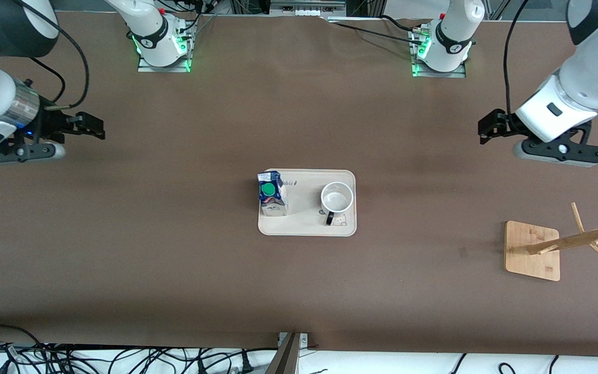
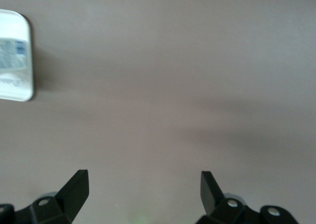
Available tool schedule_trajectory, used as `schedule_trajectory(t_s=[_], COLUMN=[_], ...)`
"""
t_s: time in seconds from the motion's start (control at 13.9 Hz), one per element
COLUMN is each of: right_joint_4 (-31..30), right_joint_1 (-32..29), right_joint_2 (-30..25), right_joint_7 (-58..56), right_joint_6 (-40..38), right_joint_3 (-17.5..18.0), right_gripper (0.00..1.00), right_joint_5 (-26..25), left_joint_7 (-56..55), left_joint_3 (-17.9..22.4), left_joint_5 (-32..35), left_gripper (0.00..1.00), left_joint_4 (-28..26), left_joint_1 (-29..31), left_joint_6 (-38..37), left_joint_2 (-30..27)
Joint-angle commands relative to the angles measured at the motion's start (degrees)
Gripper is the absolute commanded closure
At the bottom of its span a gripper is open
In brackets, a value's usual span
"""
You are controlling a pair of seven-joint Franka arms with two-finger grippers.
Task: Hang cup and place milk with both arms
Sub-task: 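Move the right gripper toward the milk carton on the tray, then lower the right gripper and grasp the blue milk carton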
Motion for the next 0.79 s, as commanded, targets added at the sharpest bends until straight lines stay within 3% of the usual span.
schedule_trajectory(t_s=[0.0,0.29,0.72], right_joint_4=[13.3,17.1,18.4], right_joint_1=[4.8,11.7,21.3], right_joint_2=[9.5,14.5,21.0], right_joint_7=[8.2,20.6,35.2], right_joint_6=[-2.0,1.7,14.1], right_joint_3=[-0.3,-0.3,-0.2], right_gripper=[0.0,0.0,0.0], right_joint_5=[2.7,4.8,7.1], left_joint_7=[-0.3,-0.4,-0.4], left_joint_3=[-0.4,0.2,-0.3], left_joint_5=[1.5,1.3,1.4], left_gripper=[0.0,0.0,0.0], left_joint_4=[0.7,0.5,0.6], left_joint_1=[0.2,2.0,1.0], left_joint_6=[-0.8,-0.8,-0.7], left_joint_2=[-0.3,-0.2,1.3])
